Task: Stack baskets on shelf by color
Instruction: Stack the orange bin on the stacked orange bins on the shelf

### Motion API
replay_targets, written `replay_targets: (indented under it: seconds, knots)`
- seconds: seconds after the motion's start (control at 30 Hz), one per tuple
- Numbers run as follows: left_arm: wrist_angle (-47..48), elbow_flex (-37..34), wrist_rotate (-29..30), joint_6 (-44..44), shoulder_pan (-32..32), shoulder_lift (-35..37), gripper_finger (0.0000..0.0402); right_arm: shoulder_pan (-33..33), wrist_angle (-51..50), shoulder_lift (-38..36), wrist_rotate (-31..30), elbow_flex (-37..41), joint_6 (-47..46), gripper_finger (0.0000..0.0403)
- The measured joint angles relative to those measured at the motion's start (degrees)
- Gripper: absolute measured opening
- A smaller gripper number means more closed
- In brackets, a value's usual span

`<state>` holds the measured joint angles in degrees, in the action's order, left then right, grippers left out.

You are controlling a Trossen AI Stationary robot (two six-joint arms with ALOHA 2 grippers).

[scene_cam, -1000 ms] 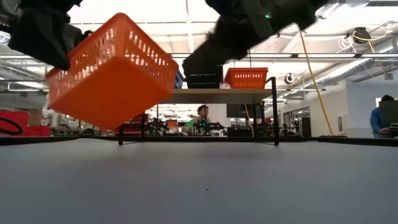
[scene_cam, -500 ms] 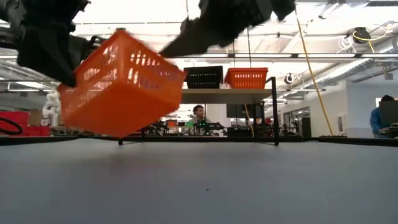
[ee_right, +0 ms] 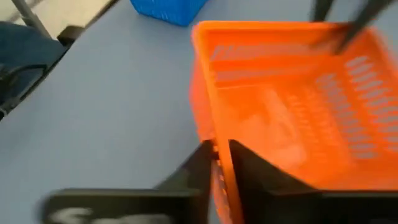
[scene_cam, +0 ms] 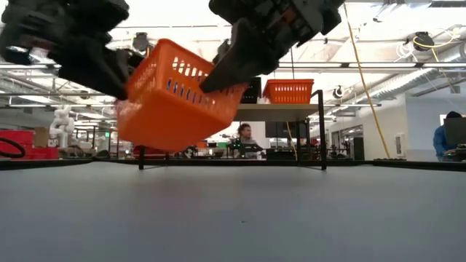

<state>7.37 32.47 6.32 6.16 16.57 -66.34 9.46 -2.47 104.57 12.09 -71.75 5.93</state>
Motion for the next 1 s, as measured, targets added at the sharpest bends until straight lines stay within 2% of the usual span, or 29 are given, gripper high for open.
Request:
replay_targets:
  seconds: [0.07, 0.2, 0.37, 0.5, 0.7, 0.83, 1.0]
  knots:
    - [-0.1, 0.04, 2.31, -2.84, -0.83, 0.08, 0.0099, 0.27, -2.08, -1.13, -0.53, 0.0, -2.01, 0.0012]
    - [1.61, 0.07, 5.07, -5.37, -2.2, 0.08, 0.0142, 0.94, -6.61, -4.38, -6.11, 0.02, -8.03, 0.0004]
    - [6.8, 0.0, 4.74, -12.16, -2.73, 0.08, 0.0192, 1.97, -15.0, -11.29, -17.53, 0.04, -11.7, 0.0001]
    - [10.65, -0.02, 4.73, -18.56, -2.64, 0.02, 0.0217, 3.63, -18.87, -17.23, -21.02, 0.07, -13.63, 0.0001]
    - [9.0, -0.02, 4.75, -23.18, -2.18, 0.04, 0.0223, 5.87, -20.65, -23.05, -24.8, -2.03, -13.44, 0.0001]
    - [7.05, -0.02, 4.77, -23.22, -2.16, 0.04, 0.0216, 7.64, -25.89, -23.44, -30.41, -8.43, -8.91, 0.0001]
    - [6.5, -0.02, 4.77, -25.56, -2.22, 0.04, 0.0205, 10.01, -30.95, -21.47, -30.85, -16.13, -2.23, 0.0]
